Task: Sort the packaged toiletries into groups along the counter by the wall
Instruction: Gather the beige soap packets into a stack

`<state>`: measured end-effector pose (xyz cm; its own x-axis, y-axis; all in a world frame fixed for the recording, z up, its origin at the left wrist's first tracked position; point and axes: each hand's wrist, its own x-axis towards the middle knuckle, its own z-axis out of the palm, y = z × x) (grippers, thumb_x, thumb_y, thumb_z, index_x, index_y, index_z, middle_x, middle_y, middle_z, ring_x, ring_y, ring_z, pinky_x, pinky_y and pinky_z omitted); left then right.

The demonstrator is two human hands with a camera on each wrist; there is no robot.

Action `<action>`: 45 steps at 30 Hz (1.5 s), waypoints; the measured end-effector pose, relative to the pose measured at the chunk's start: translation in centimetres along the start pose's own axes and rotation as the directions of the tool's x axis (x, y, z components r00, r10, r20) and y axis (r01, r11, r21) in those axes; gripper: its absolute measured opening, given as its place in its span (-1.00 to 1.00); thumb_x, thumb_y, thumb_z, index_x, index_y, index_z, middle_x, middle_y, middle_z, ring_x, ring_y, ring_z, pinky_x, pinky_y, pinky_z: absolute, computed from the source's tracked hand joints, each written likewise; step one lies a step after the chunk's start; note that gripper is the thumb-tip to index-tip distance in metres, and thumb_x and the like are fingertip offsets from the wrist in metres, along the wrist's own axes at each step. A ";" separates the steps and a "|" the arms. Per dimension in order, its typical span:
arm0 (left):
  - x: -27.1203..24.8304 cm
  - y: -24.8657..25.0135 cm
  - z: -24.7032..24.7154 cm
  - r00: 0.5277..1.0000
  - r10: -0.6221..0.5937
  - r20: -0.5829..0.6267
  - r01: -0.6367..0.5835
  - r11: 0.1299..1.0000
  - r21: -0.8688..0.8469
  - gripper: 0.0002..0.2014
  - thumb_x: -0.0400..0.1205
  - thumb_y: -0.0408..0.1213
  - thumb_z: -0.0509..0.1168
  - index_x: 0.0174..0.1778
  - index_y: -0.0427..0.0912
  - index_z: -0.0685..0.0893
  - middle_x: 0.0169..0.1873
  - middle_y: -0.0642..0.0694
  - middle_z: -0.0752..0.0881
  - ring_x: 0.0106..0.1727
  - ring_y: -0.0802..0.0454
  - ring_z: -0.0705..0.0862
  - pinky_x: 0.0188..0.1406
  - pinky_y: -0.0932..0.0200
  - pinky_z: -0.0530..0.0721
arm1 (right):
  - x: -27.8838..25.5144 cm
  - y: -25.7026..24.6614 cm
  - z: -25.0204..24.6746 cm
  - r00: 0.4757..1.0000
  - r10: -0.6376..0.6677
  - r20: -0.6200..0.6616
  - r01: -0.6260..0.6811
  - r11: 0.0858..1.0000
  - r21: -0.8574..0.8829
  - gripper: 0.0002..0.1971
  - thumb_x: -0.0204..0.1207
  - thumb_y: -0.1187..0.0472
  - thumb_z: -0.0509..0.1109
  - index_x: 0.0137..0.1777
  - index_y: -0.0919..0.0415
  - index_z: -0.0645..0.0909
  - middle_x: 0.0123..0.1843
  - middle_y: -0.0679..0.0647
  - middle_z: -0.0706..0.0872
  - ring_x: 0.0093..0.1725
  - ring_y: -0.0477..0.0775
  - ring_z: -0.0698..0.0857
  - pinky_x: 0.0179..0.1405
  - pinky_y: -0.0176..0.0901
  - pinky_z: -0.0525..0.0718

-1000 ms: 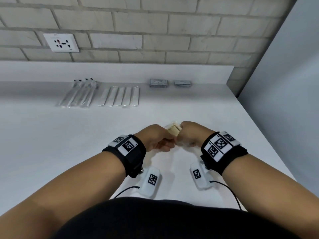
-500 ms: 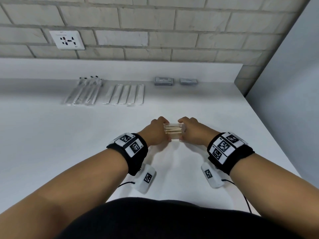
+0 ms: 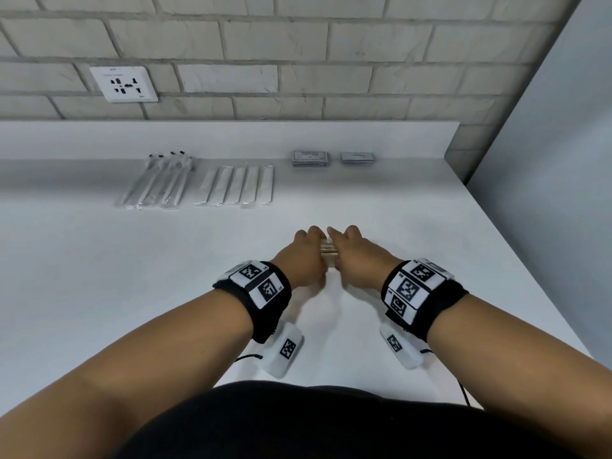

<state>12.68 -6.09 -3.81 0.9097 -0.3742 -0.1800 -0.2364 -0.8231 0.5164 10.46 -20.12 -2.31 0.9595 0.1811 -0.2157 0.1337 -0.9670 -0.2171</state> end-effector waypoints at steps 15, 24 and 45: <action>-1.1 0.9 -0.5 1.000 0.003 -0.006 -0.001 0.974 0.225 -0.60 0.61 -0.31 0.24 0.36 -0.27 0.36 0.20 -0.26 0.45 -0.02 -0.30 0.68 -0.21 0.02 0.52 | -0.5 -0.6 -0.8 0.999 -0.026 0.041 0.030 0.993 -0.116 -0.61 0.46 0.34 0.34 0.29 0.27 0.41 0.21 0.22 0.44 -0.06 0.29 0.66 -0.26 -0.04 0.47; -1.4 1.1 -1.3 0.997 0.004 0.076 -0.026 0.956 0.291 -0.62 0.61 -0.27 0.26 0.31 -0.24 0.38 0.19 -0.24 0.49 0.02 -0.26 0.65 -0.18 0.03 0.50 | -0.9 -0.8 -0.3 0.998 -0.030 0.051 0.037 0.988 -0.153 -0.65 0.50 0.33 0.29 0.28 0.28 0.40 0.21 0.21 0.47 -0.15 0.22 0.60 -0.27 -0.03 0.48; -2.5 4.1 -7.1 0.999 -0.038 -0.010 -0.007 0.085 -0.996 -0.83 0.64 -0.41 0.24 -0.28 -0.20 0.59 -0.44 -0.11 0.60 -0.38 -0.02 0.69 -0.40 0.22 0.65 | -4.9 -1.9 -10.9 0.961 0.048 -0.271 0.052 0.935 0.350 -0.51 0.32 -0.09 0.59 0.13 0.02 0.45 0.13 -0.04 0.56 0.03 -0.04 0.61 -0.06 -0.14 0.57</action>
<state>11.82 -5.47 4.71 0.9215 -0.3380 -0.1912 0.3139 0.3583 0.8793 8.17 -21.17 9.53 0.9960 0.0795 0.0399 0.0884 -0.8324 -0.5470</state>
